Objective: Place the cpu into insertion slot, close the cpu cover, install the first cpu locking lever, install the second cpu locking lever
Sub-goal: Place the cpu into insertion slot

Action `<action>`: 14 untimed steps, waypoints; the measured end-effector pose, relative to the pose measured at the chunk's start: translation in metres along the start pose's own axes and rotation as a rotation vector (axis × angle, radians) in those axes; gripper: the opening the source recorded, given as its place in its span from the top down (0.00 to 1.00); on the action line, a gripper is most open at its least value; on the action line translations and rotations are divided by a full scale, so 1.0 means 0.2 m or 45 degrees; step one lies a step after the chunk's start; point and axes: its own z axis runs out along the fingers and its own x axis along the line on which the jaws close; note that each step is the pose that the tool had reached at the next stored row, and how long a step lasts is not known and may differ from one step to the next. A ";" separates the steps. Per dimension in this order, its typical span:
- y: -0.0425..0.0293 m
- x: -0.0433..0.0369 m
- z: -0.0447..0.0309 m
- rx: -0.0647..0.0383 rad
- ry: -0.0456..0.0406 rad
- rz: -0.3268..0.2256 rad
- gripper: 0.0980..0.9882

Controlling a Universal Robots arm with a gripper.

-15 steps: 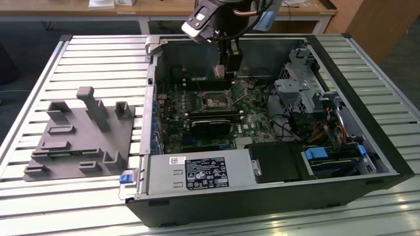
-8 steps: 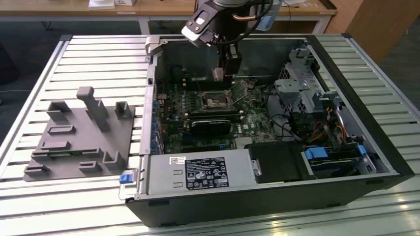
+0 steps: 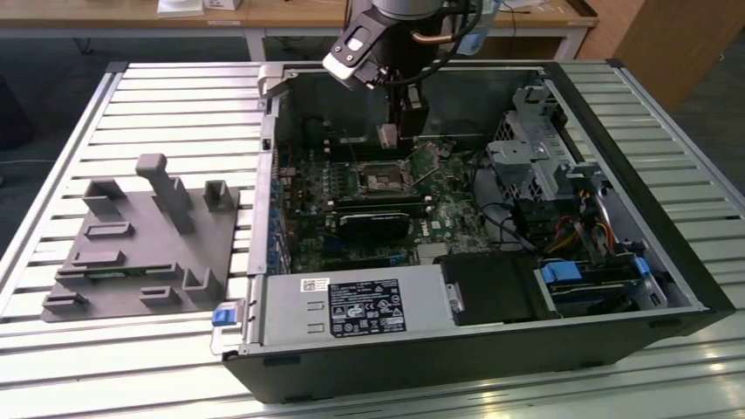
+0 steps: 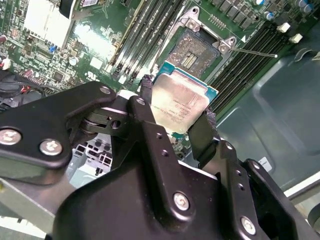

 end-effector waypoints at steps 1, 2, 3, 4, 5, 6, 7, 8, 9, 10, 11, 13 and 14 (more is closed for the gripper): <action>0.000 0.000 0.005 0.000 0.000 0.000 0.51; -0.001 0.000 0.012 0.000 0.000 0.000 0.51; -0.002 0.000 0.021 0.000 0.000 0.000 0.51; -0.002 0.000 0.030 0.000 0.000 0.000 0.51; -0.003 0.000 0.039 0.000 0.000 0.000 0.51; -0.003 0.000 0.048 0.000 0.000 0.000 0.51; -0.004 0.001 0.057 0.000 0.000 0.000 0.51; -0.005 0.003 0.066 0.000 0.000 0.000 0.51; -0.005 0.004 0.075 0.000 0.000 0.000 0.51; -0.006 0.008 0.083 0.000 0.000 0.000 0.51; -0.006 0.013 0.091 0.000 0.000 0.000 0.51; -0.007 0.024 0.108 0.000 0.000 0.002 0.51; -0.007 0.030 0.115 0.000 0.000 0.002 0.51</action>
